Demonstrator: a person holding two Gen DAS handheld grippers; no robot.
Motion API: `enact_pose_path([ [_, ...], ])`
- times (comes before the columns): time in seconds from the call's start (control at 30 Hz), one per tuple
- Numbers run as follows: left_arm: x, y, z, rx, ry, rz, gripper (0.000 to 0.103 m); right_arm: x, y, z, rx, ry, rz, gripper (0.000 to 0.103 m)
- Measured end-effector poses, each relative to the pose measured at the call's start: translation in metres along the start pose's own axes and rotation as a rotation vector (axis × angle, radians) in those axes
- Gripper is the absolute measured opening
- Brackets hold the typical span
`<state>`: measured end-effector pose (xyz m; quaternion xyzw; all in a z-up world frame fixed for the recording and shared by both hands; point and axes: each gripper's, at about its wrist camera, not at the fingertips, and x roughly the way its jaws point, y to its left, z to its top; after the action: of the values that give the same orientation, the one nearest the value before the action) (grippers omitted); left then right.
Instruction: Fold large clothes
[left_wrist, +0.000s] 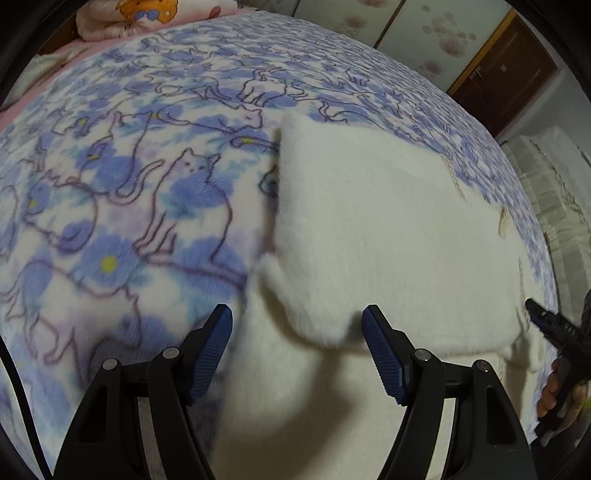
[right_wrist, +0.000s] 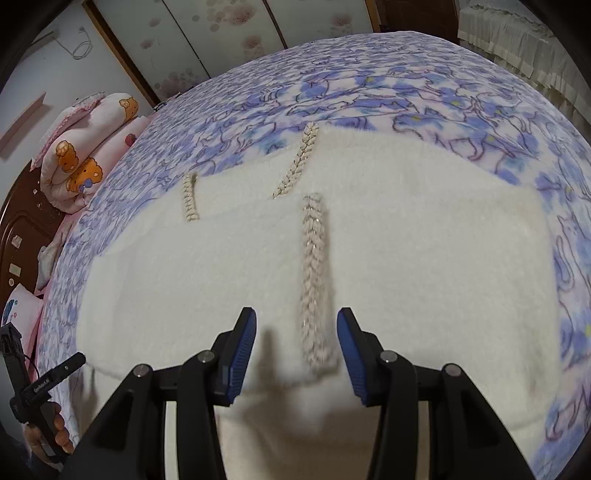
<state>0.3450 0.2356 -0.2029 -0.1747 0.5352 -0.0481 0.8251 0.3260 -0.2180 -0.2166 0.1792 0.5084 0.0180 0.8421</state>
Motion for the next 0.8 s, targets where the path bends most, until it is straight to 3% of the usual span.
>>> enact_pose_path([
  [0.1,0.017,0.005,0.012,-0.009,0.006,-0.023,0.071,0.015,0.002,-0.003,-0.011,0.027,0.003,0.046],
  [0.13,0.021,0.006,0.014,-0.009,0.002,-0.026,0.062,0.017,0.005,-0.005,-0.031,0.019,-0.013,0.046],
  [0.17,0.024,0.006,0.017,-0.006,-0.006,-0.033,0.042,0.017,0.009,-0.008,-0.06,0.009,-0.033,0.041],
  [0.2,0.025,0.005,0.02,-0.001,-0.006,-0.035,0.035,0.017,0.012,-0.009,-0.085,0.004,-0.056,0.035],
  [0.23,0.024,0.003,0.024,0.001,-0.015,-0.016,0.026,0.016,0.014,-0.011,-0.107,0.001,-0.088,0.016],
  [0.33,0.014,-0.002,0.03,0.02,-0.05,-0.009,0.022,-0.016,0.007,-0.013,-0.037,-0.073,0.0,0.012],
  [0.4,0.015,-0.003,0.028,0.062,-0.061,0.002,0.022,-0.031,0.001,-0.02,0.003,-0.114,0.045,0.012],
  [0.5,0.026,0.0,0.024,0.072,-0.039,0.008,0.023,-0.005,-0.006,-0.04,0.008,-0.013,-0.009,0.011],
  [0.6,0.024,-0.004,0.026,0.088,-0.038,0.037,0.03,-0.005,-0.004,-0.048,-0.004,-0.021,-0.014,0.013],
  [0.7,0.012,-0.016,0.028,0.167,-0.037,0.101,0.041,-0.021,0.003,-0.038,-0.026,-0.037,-0.016,0.015],
  [0.73,0.008,-0.019,0.029,0.185,-0.038,0.104,0.049,-0.027,0.005,-0.035,-0.044,-0.059,-0.022,0.018],
  [0.77,0.003,-0.022,0.032,0.201,-0.048,0.098,0.062,-0.031,0.005,-0.032,-0.057,-0.079,-0.033,0.028],
  [0.8,-0.002,-0.024,0.034,0.211,-0.062,0.094,0.068,-0.034,0.006,-0.027,-0.065,-0.095,-0.047,0.035],
])
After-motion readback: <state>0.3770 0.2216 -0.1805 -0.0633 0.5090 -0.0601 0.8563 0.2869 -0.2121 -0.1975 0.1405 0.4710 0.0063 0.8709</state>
